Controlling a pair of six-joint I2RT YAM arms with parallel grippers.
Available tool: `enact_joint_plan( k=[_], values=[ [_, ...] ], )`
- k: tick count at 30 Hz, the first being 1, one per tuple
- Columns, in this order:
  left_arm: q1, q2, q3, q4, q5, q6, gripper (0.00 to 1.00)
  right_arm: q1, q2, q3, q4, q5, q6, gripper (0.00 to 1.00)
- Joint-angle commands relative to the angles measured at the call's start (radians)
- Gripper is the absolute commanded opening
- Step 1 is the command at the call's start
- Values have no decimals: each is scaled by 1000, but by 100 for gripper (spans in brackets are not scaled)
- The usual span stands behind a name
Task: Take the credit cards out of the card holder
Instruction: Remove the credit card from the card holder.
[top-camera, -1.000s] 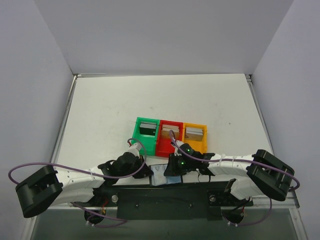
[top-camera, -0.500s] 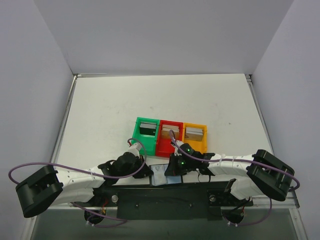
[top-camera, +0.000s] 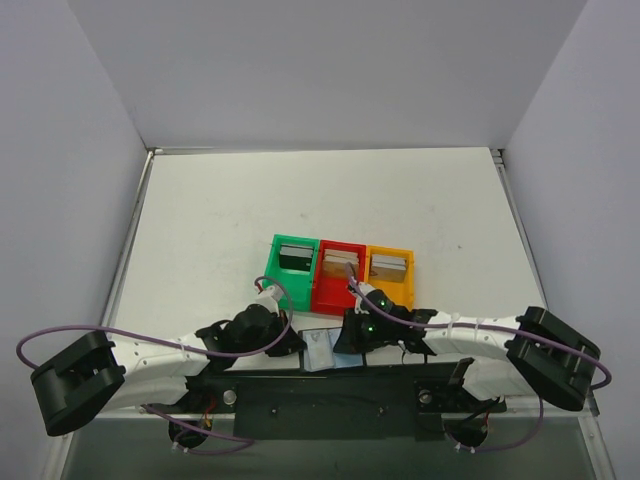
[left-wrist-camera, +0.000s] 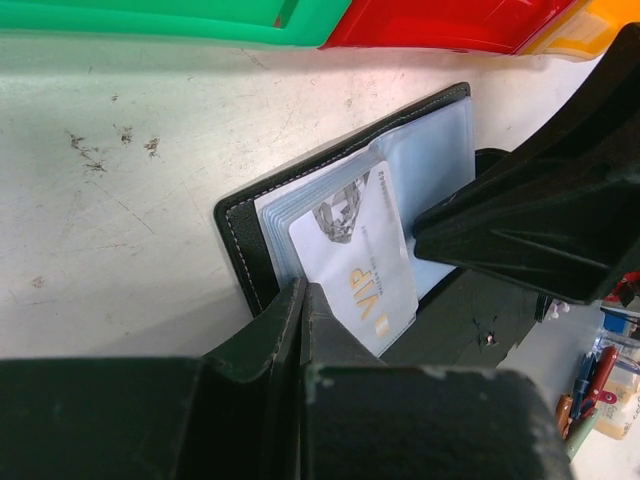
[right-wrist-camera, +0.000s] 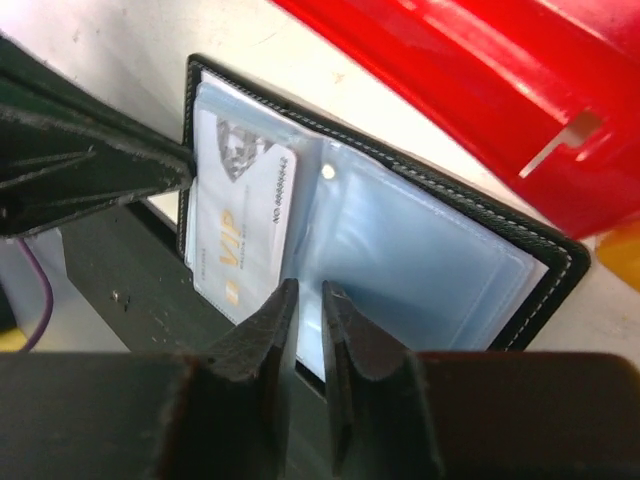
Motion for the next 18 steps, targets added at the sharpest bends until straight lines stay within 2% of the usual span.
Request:
enact_joint_plan(
  k=[1,3,6,18],
  values=[
    [-2,-4,3,5,-8,9,0,-5,-84,-50,81,-14,17,28],
    [-2,4,3,12,-7,7,0,-5,-107,-55,114,-26,32,39],
    [-2,19,5,22,-7,4,0,-8,-108,-47,141,-60,43,42],
    [-2,57,9,25,-22,-3,0,-7,-10,-19,147,-92,44,30]
  ],
)
